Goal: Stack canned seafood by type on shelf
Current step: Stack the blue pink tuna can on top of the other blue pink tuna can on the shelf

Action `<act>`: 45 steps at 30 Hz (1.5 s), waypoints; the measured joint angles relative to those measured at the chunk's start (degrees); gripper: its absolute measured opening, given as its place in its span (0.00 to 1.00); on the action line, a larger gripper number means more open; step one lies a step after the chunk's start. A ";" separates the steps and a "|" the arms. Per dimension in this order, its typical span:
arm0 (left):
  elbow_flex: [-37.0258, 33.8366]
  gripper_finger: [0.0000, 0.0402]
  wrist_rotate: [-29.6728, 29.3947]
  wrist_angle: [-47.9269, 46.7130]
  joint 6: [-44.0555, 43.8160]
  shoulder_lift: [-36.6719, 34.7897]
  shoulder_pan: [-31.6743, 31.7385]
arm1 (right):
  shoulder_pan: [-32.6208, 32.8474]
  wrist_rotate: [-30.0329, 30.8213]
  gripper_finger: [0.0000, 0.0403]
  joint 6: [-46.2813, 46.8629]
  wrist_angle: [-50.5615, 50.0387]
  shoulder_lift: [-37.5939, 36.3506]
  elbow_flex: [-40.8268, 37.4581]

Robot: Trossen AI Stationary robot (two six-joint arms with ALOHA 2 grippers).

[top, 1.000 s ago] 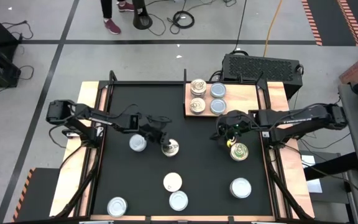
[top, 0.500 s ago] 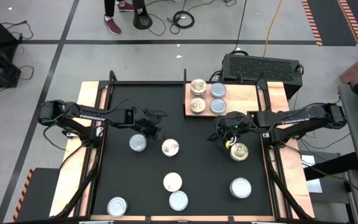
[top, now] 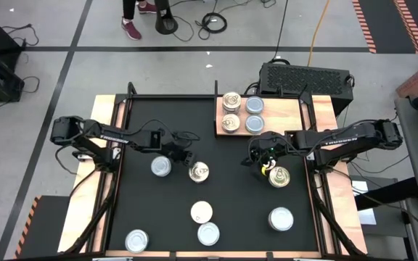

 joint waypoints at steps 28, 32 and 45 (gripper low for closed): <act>-0.01 0.36 -2.14 2.02 10.66 5.00 -1.96 | 0.00 0.00 0.00 -1.74 -0.18 -0.02 0.00; -0.02 0.36 -4.40 1.19 11.32 5.00 -1.96 | 0.00 0.00 0.00 -1.59 -0.14 -0.02 0.00; 0.00 0.20 -3.86 0.76 12.86 4.95 -1.96 | 0.00 -0.05 0.00 0.49 -0.13 -0.02 0.00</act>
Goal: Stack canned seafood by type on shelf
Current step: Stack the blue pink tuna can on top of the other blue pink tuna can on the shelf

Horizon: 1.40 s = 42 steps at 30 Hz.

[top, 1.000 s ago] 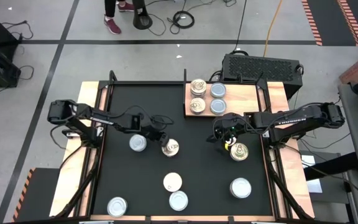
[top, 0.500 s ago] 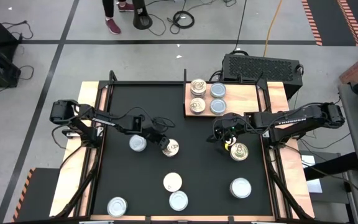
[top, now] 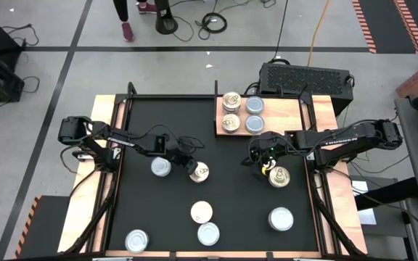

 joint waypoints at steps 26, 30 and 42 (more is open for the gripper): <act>-0.28 0.00 -0.18 14.58 -18.31 4.12 0.87 | 0.00 1.57 0.00 2.68 -7.69 -6.55 0.00; -0.26 0.00 -2.20 17.69 -21.32 4.11 0.29 | 0.00 4.83 0.00 2.50 -10.17 -10.51 0.00; 7.15 0.00 -15.19 22.08 -24.03 4.00 -2.28 | -0.04 6.49 0.00 2.73 -13.31 -16.37 0.00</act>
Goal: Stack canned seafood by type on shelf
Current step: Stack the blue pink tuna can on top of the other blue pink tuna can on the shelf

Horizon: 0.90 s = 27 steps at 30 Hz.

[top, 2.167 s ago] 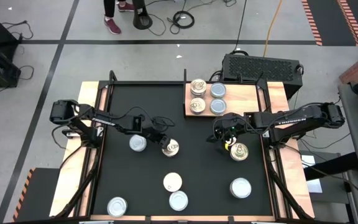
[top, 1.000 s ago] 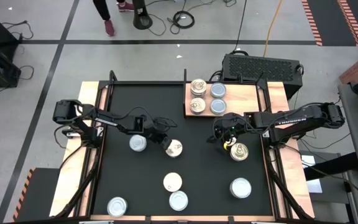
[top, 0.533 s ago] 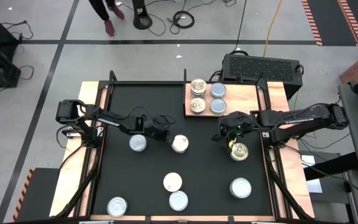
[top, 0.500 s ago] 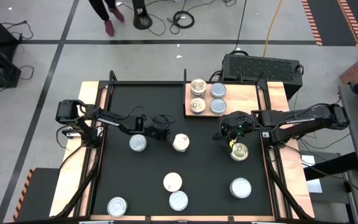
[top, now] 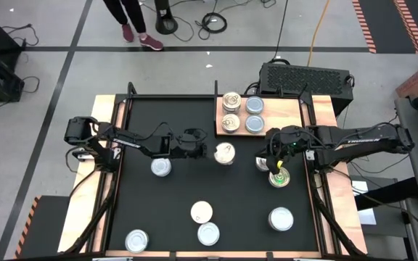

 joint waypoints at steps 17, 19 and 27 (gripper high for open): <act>7.43 0.00 -6.10 -7.68 3.04 -0.11 0.20 | 0.00 1.27 0.00 -0.58 -2.10 -0.15 0.00; 7.40 0.00 -5.58 -9.36 3.02 -0.55 0.18 | 0.00 1.25 0.00 -0.40 -2.80 -0.56 0.00; 6.75 0.00 0.15 -22.24 4.54 -6.11 2.37 | 0.00 1.28 0.00 0.37 -4.74 -4.01 0.00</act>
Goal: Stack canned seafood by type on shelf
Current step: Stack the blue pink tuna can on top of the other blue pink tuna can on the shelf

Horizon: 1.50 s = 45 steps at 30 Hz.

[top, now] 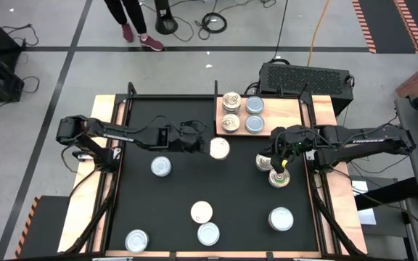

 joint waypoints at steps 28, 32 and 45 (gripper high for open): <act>0.00 0.00 31.59 -5.67 29.95 0.70 35.67 | -2.92 6.21 0.00 5.80 9.72 0.93 0.02; 0.00 0.00 32.84 1.28 28.44 3.43 35.71 | -5.18 5.90 0.00 6.14 10.83 0.95 0.02; 0.17 0.00 33.75 12.92 23.12 8.41 33.56 | -9.44 5.60 0.00 4.99 11.20 1.16 0.02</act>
